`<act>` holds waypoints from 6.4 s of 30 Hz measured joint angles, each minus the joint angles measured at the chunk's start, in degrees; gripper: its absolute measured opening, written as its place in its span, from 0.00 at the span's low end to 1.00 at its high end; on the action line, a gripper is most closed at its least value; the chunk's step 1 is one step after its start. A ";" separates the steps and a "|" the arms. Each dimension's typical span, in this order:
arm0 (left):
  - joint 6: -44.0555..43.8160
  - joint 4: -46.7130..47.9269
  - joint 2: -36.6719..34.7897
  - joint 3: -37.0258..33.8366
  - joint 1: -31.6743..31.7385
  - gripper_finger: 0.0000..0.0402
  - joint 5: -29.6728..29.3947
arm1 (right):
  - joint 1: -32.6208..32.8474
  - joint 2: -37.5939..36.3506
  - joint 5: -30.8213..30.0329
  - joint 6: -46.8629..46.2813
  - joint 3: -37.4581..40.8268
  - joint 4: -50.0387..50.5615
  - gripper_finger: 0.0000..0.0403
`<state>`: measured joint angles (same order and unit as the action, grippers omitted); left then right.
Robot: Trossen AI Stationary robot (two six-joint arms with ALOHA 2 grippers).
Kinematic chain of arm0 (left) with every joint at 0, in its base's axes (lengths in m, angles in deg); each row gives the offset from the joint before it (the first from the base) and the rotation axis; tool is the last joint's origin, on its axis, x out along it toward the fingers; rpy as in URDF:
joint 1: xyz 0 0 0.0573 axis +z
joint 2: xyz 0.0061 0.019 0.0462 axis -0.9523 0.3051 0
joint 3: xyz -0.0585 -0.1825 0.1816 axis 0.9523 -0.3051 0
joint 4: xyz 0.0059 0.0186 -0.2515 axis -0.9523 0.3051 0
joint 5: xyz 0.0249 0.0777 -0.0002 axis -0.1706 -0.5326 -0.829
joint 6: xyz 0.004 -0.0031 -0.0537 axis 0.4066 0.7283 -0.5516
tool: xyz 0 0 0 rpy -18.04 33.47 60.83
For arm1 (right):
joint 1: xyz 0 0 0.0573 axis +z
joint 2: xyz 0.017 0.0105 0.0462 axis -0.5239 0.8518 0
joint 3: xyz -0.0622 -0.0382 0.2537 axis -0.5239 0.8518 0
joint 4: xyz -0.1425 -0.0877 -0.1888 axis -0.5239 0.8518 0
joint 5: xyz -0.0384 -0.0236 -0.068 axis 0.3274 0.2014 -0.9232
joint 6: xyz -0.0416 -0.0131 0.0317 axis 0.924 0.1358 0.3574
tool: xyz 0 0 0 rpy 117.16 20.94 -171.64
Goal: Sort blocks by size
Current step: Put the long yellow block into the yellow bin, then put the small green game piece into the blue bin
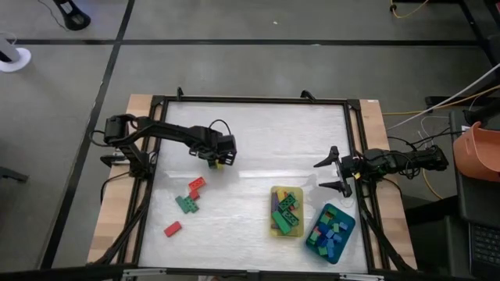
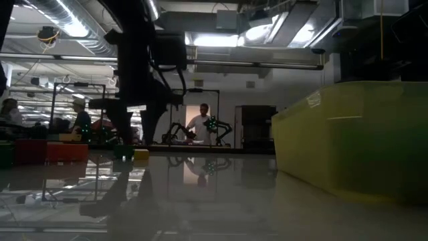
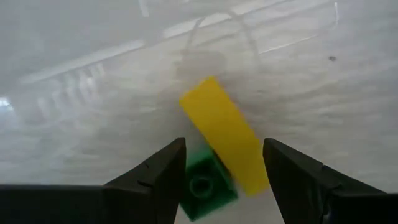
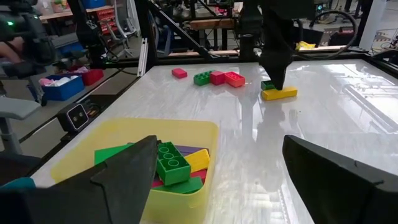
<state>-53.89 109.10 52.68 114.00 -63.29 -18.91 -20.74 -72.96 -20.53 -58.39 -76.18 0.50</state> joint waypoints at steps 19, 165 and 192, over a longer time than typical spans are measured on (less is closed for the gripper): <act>3.17 -8.52 -0.15 -6.99 2.38 0.35 1.03 | 0.00 0.00 0.00 0.02 0.04 0.01 0.85; 16.31 -61.98 -5.23 -8.84 -8.78 0.18 6.21 | 0.00 -0.13 -1.53 6.12 4.33 -13.35 0.85; 35.30 -77.62 45.05 49.25 -26.53 0.22 3.52 | 0.00 -0.13 -1.55 6.12 4.34 -13.98 0.85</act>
<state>-18.59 31.48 97.73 163.24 -89.82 -15.39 -20.74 -73.09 -22.08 -52.27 -71.84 -13.48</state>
